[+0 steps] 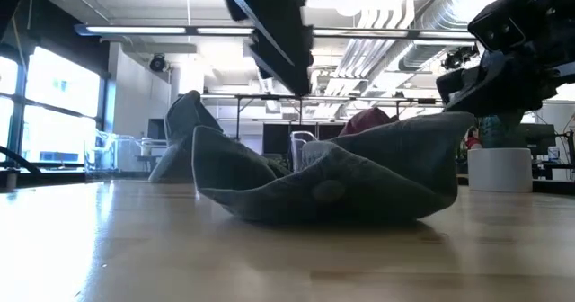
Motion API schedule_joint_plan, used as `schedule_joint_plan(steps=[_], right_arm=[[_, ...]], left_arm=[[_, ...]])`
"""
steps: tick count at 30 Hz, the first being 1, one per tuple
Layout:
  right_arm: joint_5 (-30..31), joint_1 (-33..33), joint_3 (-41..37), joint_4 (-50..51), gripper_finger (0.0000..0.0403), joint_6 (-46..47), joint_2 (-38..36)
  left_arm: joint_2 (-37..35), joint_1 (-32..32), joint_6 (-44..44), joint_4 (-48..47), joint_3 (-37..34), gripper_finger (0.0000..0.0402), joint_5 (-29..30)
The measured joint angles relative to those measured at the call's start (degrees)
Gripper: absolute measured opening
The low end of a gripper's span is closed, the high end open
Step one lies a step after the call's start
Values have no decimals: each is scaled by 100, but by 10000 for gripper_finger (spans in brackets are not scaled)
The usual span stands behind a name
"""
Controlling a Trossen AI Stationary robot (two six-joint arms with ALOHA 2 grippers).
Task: Pick & Place hat
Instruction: Put the black cap into the left transparent bin
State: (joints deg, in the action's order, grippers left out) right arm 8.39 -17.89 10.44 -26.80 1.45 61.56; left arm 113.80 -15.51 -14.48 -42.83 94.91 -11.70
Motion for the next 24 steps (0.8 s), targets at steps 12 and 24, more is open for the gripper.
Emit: schedule_joint_plan(steps=[12, 24], right_arm=[[8, 0, 0, 203, 6, 15, -3], [-159, -230, 145, 248, 3, 210, -45]], left_arm=[[1341, 51, -64, 2948, -42, 125, 1466], [506, -32, -131, 2180, 5, 89, 2387]])
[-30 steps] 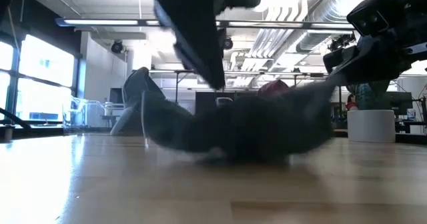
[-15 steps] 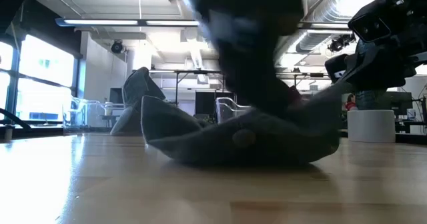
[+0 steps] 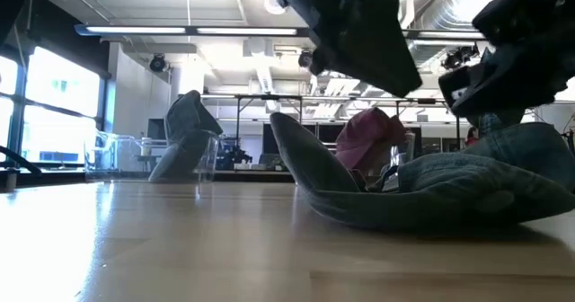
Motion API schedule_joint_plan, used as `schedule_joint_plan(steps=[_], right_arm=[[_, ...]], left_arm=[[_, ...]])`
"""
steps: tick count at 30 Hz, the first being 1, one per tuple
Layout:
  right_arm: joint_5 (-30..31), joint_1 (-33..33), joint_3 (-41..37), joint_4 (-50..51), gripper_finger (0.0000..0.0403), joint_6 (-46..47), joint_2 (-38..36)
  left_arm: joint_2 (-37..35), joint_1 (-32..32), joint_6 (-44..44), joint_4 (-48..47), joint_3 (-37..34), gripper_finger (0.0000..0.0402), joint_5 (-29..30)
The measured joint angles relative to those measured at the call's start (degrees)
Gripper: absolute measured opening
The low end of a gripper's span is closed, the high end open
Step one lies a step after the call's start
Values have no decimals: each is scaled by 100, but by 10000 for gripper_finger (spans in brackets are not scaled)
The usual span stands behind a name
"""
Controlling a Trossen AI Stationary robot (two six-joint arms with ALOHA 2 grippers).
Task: Pick & Place hat
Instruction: Put the black cap into the left transparent bin
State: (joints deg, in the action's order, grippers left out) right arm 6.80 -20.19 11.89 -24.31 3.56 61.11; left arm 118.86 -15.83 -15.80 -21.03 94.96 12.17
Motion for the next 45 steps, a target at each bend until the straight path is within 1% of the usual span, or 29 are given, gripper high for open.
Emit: schedule_joint_plan(steps=[2, 4, 5, 7, 10, 12, 14, 16, 19, 23, 27, 29, 31, 33, 35, 36, 38, 40, 43, 45], right_arm=[[-142, -191, 229, 101, 2, 52, 81], [-141, -389, 543, 358, 2, 77, 286], [-124, -488, 696, 556, 2, 80, 426], [-95, -641, 979, 872, 1, 95, 842], [-94, -742, 1349, 1150, 1, 96, 1581], [-89, -714, 1615, 1594, 1, 74, 2026], [-58, -679, 1895, 2257, 1, 45, 2345], [142, -664, 2108, 2720, 2, 60, 2536], [527, -684, 2276, 2723, 1, -48, 2643], [671, -713, 2377, 2664, 2, -234, 2564], [1018, -807, 2268, 2677, 1, -249, 2282], [1060, -867, 2189, 2652, 2, -252, 2100], [955, -927, 2117, 2574, 1, -252, 1946], [805, -966, 2039, 2374, 1, -265, 1879], [682, -998, 1956, 2070, 2, -374, 1842], [627, -1001, 1910, 1958, 3, -398, 1832], [571, -1000, 1888, 1883, 3, -416, 1830], [487, -998, 1866, 1902, 3, -467, 1841], [337, -983, 1868, 1893, 2, -534, 1881], [279, -981, 1868, 1821, 1, -562, 1906]], left_arm=[[24, -78, -419, -196, -6, 89, -10], [74, -144, -815, -489, -39, 89, -85], [123, -178, -974, -491, -37, 89, -116], [297, -195, -1232, -424, 8, 89, -135], [422, -184, -1627, -1059, -48, 89, -112], [567, -168, -1886, -1195, 7, 89, -150], [582, -184, -2018, -1901, -15, 89, -42], [573, -251, -2153, -2259, 2, 89, 21], [541, -345, -2255, -2839, -10, 89, 210], [352, -467, -2380, -3310, 118, 89, 681], [338, -597, -2408, -3333, 381, 89, 1057], [343, -643, -2299, -3010, 447, 89, 1083], [334, -646, -2149, -2484, 374, 89, 929], [505, -613, -2077, -2058, 289, 89, 783], [737, -518, -2040, -1886, 246, 89, 692], [824, -461, -2021, -1854, 232, 89, 547], [950, -351, -1804, -1406, 271, 89, 190], [1012, -278, -1539, -1075, 275, 89, 128], [1035, -176, -1181, -1018, 352, 89, 194], [944, -135, -1098, -1339, 424, 89, 322]])
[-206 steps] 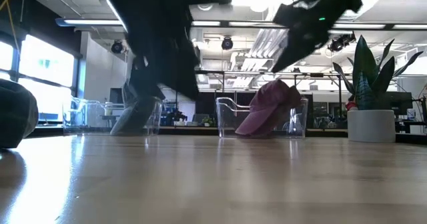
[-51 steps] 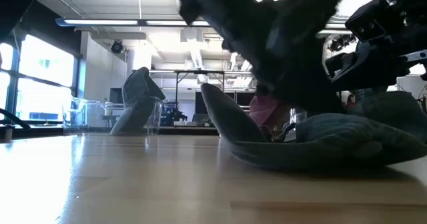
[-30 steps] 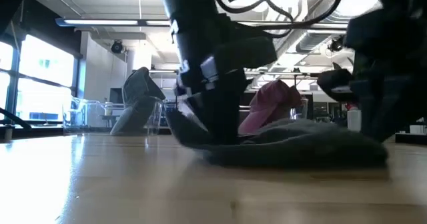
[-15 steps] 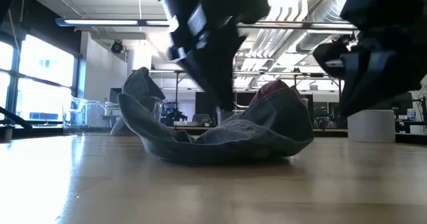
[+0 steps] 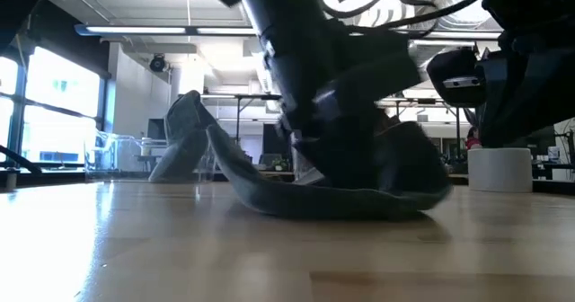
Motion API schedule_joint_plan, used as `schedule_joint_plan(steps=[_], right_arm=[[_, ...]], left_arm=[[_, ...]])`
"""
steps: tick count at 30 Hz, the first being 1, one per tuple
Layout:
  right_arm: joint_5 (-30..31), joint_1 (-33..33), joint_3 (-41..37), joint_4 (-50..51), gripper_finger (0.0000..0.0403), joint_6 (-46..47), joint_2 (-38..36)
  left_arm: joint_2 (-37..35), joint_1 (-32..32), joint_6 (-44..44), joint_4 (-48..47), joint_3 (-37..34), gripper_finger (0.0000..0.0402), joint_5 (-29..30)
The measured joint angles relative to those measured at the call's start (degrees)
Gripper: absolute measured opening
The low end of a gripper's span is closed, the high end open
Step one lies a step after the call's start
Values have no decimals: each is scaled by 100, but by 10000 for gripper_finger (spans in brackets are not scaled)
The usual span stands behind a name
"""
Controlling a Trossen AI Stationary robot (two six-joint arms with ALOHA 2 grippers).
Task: Pick & Place hat
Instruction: Put the black cap into the left transparent bin
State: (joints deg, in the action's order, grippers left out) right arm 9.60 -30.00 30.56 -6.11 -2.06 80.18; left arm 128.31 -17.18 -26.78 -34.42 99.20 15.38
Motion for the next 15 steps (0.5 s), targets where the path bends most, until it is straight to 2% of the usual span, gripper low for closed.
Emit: schedule_joint_plan(steps=[7, 11, 15], right_arm=[[522, 17, 0, -477, 22, 56, 202], [865, 89, 0, -1226, 52, 325, 591], [1613, 328, 11, -1575, 71, 1070, 1103]], left_arm=[[-640, -145, -252, -1119, 238, 89, 669], [-634, -203, -621, -934, 35, 89, 883], [-629, -172, -1055, -431, -487, 89, 1182]])
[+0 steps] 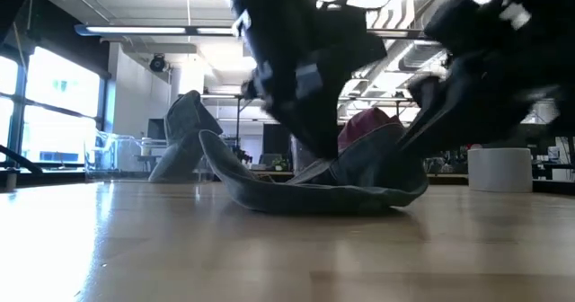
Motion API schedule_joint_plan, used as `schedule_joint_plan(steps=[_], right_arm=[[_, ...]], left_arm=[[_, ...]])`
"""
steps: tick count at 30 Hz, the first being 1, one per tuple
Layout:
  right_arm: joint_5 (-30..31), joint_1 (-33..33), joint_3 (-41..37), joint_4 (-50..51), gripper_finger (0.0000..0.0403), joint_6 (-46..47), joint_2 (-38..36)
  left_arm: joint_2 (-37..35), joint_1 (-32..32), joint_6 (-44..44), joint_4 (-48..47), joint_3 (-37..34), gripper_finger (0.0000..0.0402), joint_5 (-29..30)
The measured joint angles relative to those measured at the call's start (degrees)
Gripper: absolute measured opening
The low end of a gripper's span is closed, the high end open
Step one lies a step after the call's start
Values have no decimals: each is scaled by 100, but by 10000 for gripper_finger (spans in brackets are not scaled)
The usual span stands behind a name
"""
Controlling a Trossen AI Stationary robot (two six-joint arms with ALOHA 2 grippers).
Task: Pick & Place hat
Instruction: Put the black cap into the left transparent bin
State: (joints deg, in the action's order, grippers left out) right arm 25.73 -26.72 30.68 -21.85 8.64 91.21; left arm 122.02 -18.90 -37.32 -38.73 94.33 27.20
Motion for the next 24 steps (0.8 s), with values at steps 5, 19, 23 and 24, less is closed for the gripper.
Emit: schedule_joint_plan(steps=[5, 19, 23, 24], right_arm=[[1858, 348, -12, 867, 75, 342, 172], [-53, 1439, -1189, -788, 226, 495, -912], [-1078, 2005, -1591, -2232, 234, 564, -593], [-1297, 2099, -1571, -2363, 231, 565, -493]], left_arm=[[9, -33, -189, 711, -603, 89, -130], [7, -26, -158, 928, -628, 89, 36], [7, -8, -151, 933, -628, 89, 42], [7, 28, -116, 945, -628, 89, 42]])
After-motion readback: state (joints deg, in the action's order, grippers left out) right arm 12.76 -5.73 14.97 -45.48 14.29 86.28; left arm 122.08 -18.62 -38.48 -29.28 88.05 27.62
